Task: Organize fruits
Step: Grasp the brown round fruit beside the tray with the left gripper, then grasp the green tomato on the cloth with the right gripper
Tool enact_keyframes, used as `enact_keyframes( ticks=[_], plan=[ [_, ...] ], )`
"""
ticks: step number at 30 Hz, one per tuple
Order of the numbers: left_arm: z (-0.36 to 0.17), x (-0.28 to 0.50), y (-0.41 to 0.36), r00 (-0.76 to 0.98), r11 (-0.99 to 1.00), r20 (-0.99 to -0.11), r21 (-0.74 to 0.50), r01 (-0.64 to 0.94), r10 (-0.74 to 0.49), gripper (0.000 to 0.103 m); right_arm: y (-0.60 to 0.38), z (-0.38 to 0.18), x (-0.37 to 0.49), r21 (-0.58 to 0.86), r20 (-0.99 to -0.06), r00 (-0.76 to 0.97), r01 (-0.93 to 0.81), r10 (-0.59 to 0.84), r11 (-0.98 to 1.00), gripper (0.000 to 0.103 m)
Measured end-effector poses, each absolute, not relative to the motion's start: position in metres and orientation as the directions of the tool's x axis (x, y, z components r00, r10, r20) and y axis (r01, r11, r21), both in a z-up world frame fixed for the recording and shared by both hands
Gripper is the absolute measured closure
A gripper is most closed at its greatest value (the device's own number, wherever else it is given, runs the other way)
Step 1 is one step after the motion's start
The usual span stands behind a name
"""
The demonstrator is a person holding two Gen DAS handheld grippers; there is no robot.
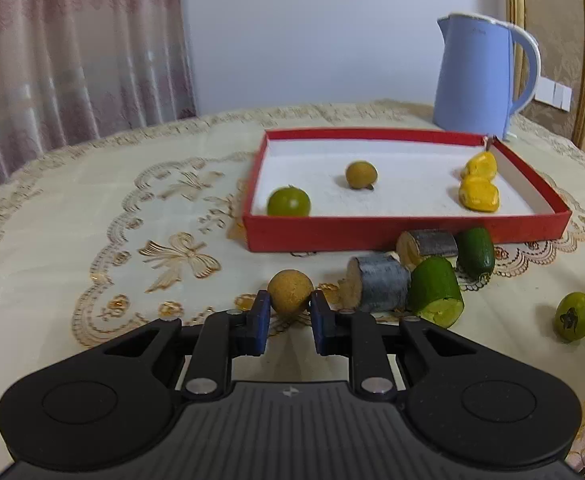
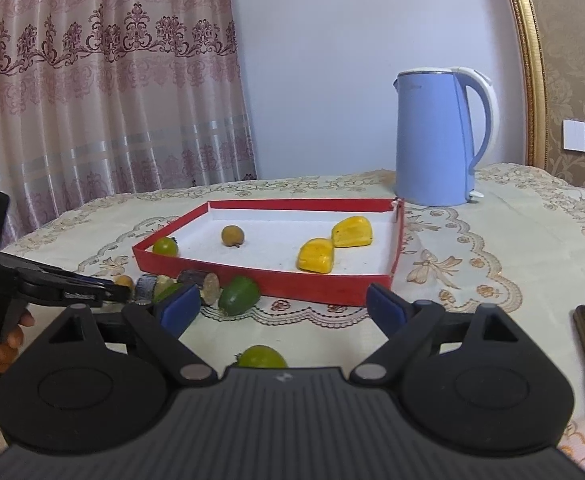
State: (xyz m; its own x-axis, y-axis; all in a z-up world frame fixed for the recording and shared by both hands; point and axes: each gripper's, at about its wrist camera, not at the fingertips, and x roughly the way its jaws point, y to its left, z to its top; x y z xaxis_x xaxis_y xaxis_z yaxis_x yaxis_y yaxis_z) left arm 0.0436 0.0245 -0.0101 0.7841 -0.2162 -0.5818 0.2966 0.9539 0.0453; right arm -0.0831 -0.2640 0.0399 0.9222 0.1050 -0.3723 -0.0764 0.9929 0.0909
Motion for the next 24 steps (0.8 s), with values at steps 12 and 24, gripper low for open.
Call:
enact_keyframes(
  ticks=[12, 24],
  plan=[
    [0.013, 0.010, 0.037, 0.838, 0.954, -0.492, 0.046, 0.296, -0.236, 0.082, -0.237, 0.018, -0.071, 0.004, -0.522, 0.832, -0.217, 0.188, 0.976, 0.040],
    [0.011, 0.008, 0.039, 0.837, 0.953, -0.489, 0.038, 0.301, -0.245, 0.082, -0.234, 0.010, -0.058, -0.040, -0.571, 0.808, -0.208, 0.148, 0.977, 0.065]
  ],
)
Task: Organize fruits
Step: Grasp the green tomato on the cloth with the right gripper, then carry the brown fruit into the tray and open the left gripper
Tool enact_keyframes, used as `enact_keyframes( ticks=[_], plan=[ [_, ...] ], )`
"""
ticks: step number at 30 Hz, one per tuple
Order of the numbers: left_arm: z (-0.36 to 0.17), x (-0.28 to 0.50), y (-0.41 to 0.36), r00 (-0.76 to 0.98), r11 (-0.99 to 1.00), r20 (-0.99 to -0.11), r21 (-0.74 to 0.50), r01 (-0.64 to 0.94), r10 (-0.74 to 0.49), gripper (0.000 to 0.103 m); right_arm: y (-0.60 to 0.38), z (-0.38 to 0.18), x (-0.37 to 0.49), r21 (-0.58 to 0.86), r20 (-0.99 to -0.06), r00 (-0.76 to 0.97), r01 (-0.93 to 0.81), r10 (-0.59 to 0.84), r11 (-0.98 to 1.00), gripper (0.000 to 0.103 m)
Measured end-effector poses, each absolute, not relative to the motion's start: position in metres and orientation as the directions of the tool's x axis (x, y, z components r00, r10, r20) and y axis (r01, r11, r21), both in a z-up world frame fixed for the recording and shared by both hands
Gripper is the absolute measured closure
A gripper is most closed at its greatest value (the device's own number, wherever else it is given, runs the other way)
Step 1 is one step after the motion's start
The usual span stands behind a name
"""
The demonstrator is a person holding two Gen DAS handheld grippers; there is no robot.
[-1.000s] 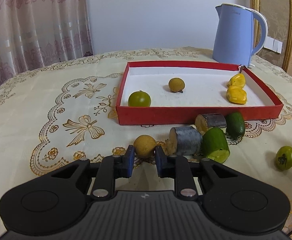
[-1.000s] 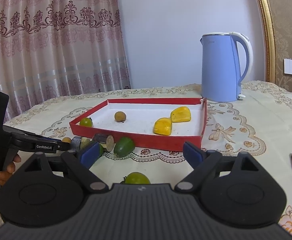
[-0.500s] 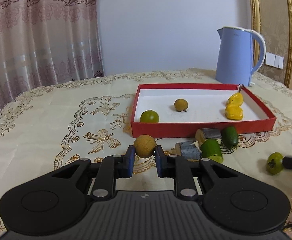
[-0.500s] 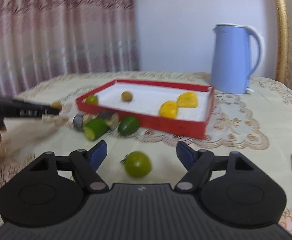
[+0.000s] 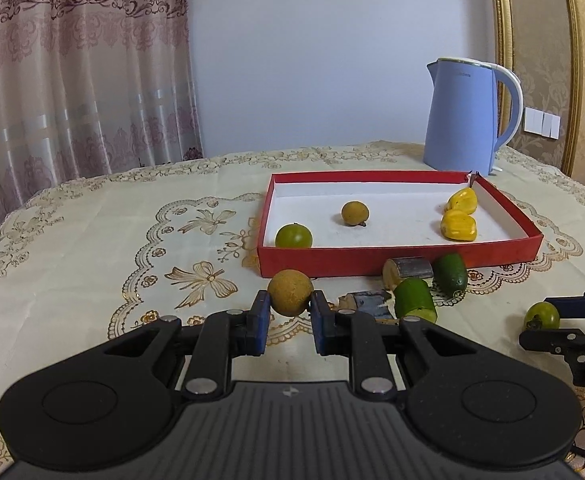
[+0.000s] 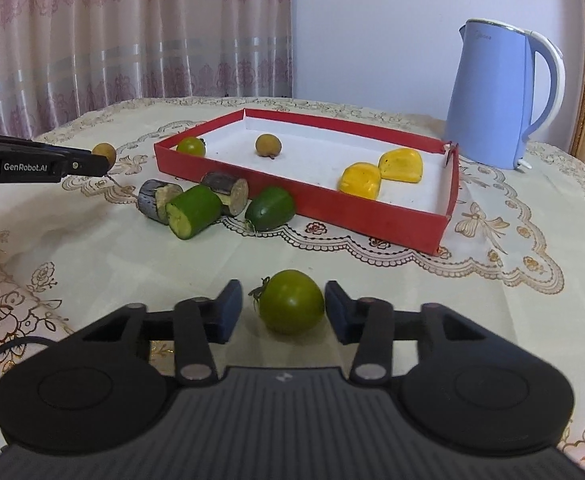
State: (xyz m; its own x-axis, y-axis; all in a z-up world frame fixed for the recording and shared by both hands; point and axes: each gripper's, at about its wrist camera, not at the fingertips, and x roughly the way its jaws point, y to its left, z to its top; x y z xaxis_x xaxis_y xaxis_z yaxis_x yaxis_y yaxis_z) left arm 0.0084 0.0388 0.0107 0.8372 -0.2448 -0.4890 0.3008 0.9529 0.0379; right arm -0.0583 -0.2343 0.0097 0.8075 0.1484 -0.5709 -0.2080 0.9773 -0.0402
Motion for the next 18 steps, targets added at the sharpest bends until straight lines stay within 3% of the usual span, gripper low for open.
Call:
enact_keyframes(
  ticks=[18],
  plan=[
    [0.024, 0.013, 0.028, 0.845, 0.947, -0.470, 0.054, 0.315, -0.255, 0.082, -0.235, 0.025, -0.073, -0.019, -0.501, 0.846, -0.223, 0.183, 0.975, 0.067]
  ],
)
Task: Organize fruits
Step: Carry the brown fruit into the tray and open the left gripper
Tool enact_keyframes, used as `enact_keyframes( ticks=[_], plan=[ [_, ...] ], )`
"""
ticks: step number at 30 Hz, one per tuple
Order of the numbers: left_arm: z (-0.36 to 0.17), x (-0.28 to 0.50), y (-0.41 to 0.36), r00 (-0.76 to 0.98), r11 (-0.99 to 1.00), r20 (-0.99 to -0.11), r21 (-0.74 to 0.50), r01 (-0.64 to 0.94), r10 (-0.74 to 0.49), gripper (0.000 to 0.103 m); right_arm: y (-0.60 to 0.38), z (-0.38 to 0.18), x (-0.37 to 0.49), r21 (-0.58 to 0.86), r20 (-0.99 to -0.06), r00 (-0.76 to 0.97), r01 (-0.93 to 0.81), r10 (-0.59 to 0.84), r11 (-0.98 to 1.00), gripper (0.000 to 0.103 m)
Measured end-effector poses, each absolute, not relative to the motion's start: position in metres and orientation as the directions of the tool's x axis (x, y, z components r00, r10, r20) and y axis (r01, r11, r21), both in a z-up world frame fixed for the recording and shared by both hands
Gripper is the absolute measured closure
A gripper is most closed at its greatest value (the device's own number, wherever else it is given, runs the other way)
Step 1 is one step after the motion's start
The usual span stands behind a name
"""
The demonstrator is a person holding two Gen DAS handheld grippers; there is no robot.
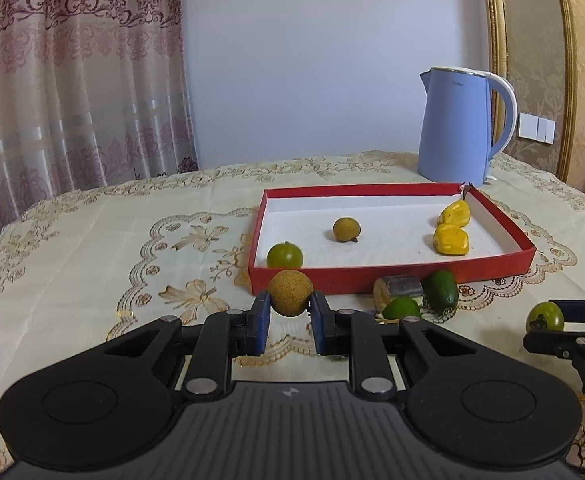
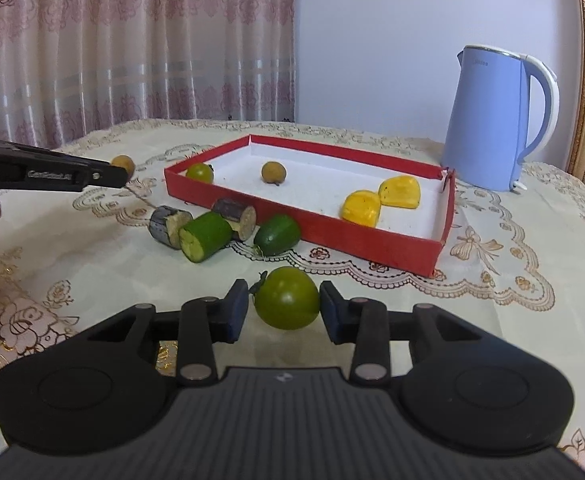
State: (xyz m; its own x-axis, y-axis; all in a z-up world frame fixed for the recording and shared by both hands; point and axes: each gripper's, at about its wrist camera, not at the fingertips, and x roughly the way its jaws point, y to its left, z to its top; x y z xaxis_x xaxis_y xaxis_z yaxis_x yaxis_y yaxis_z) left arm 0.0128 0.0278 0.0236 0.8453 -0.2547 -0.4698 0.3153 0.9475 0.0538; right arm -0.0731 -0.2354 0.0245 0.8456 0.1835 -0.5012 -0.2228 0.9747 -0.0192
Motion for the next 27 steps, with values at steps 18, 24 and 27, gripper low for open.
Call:
enact_keyframes(
  ticks=[18, 24, 27],
  plan=[
    [0.029, 0.079, -0.048, 0.851, 0.917, -0.491, 0.222, 0.331, -0.188, 0.082, -0.255, 0.026, -0.082, 0.041, -0.473, 0.857, -0.210, 0.204, 0.977, 0.067],
    [0.022, 0.110, -0.076, 0.846, 0.898, -0.510, 0.283, 0.338, -0.158, 0.082, -0.262, 0.026, -0.081, 0.057, -0.472, 0.862, -0.181, 0.186, 0.982, 0.067],
    [0.018, 0.122, -0.088, 0.842, 0.885, -0.518, 0.309, 0.348, -0.150, 0.082, -0.266, 0.027, -0.081, 0.069, -0.471, 0.862, -0.174, 0.185, 0.982, 0.067]
  ],
)
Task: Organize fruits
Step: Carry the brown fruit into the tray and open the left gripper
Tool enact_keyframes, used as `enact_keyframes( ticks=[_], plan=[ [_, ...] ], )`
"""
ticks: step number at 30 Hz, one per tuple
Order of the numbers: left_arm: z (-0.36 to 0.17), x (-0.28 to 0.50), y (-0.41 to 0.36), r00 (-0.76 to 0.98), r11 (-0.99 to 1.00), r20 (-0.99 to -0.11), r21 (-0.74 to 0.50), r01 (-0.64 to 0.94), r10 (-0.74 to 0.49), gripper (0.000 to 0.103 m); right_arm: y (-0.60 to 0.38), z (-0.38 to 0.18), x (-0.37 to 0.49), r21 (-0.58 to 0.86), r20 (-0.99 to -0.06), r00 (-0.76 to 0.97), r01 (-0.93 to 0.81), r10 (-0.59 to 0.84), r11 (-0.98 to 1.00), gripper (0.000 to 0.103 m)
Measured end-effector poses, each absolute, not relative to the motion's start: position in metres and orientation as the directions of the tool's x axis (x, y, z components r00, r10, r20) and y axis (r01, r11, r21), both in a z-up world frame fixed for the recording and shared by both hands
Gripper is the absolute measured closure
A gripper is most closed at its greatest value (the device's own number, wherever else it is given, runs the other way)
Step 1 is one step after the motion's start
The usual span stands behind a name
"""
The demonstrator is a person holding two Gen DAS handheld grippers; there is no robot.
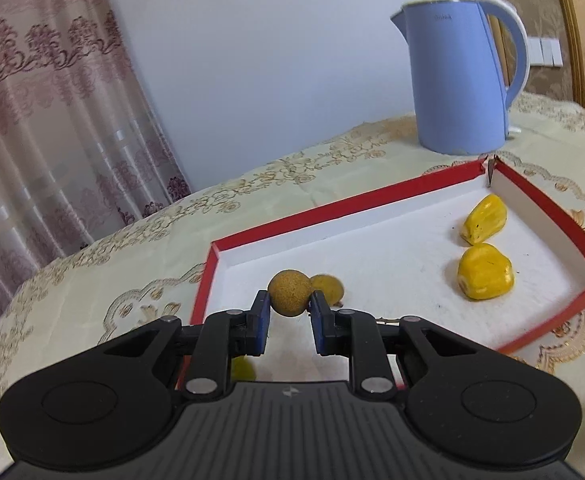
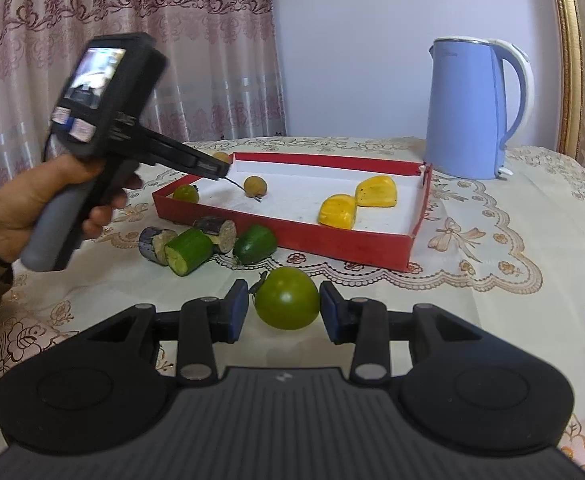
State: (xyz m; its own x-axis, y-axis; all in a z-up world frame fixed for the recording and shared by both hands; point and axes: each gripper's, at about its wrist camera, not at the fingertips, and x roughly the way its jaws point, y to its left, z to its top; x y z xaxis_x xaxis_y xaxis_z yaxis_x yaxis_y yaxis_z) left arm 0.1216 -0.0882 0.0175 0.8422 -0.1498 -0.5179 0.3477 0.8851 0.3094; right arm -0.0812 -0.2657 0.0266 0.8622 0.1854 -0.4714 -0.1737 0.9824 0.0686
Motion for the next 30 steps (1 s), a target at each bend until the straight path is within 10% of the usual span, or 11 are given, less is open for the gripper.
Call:
enact_keyframes(
  ticks=[30],
  plan=[
    [0.010, 0.164, -0.152, 0.816, 0.882, -0.567, 0.319, 0.347, -0.116, 0.082, -0.271, 0.026, -0.079, 0.082, -0.473, 0.861, -0.166, 0.185, 0.983, 0.067]
  ],
)
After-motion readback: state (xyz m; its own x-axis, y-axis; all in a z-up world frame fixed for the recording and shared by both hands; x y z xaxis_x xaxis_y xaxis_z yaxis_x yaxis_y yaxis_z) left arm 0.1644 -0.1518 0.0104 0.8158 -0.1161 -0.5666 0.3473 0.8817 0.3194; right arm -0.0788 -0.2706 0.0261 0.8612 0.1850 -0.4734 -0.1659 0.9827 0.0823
